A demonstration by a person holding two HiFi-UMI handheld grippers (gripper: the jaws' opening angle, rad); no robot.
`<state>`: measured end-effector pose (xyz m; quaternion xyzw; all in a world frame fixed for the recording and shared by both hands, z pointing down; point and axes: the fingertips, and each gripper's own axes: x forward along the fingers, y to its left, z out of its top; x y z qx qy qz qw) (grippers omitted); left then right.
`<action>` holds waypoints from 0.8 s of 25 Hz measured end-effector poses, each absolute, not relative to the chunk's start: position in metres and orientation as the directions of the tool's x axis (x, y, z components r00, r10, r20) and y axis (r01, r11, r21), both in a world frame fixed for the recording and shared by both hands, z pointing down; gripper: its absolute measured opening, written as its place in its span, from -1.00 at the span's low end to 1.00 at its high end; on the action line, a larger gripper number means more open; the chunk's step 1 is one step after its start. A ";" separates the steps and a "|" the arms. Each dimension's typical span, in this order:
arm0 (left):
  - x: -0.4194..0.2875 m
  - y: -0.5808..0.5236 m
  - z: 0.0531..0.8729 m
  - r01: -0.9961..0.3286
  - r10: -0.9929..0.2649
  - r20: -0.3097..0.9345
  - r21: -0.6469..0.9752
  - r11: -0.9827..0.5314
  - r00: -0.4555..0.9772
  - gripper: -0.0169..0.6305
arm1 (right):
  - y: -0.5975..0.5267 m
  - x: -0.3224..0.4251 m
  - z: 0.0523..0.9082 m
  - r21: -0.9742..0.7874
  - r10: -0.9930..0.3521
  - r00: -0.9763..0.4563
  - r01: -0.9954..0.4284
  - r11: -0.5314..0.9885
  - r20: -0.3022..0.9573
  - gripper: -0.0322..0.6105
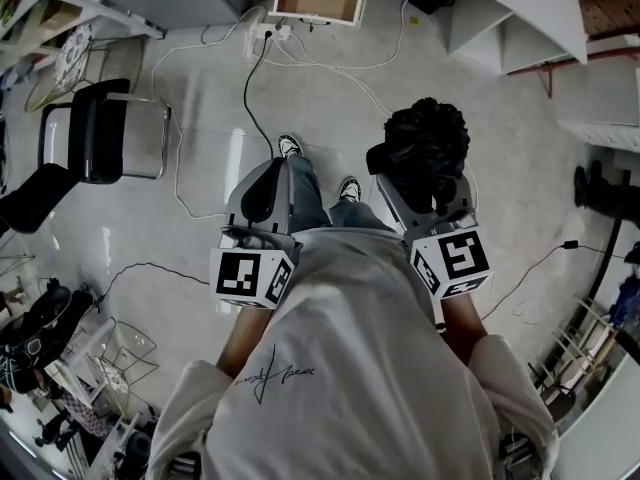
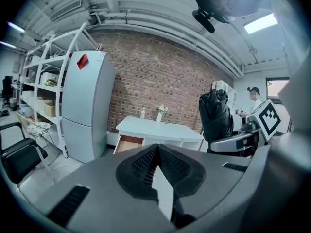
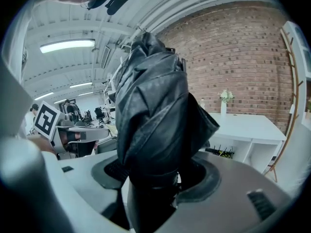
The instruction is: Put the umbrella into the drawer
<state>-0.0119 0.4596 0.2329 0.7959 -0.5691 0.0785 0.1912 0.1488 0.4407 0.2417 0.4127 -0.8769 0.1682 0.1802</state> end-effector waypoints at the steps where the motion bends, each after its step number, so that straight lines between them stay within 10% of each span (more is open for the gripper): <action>1: -0.016 0.452 0.233 -0.934 -0.873 0.345 0.212 -0.286 0.346 -0.90 | 0.433 0.144 0.242 -0.152 -0.663 -0.596 -0.785 0.601 0.453 -0.01; 20: -0.118 0.305 0.205 -0.901 -0.851 0.295 0.158 -0.405 0.434 -0.90 | 0.305 0.030 0.224 -0.133 -0.691 -0.560 -0.811 0.570 0.457 -0.01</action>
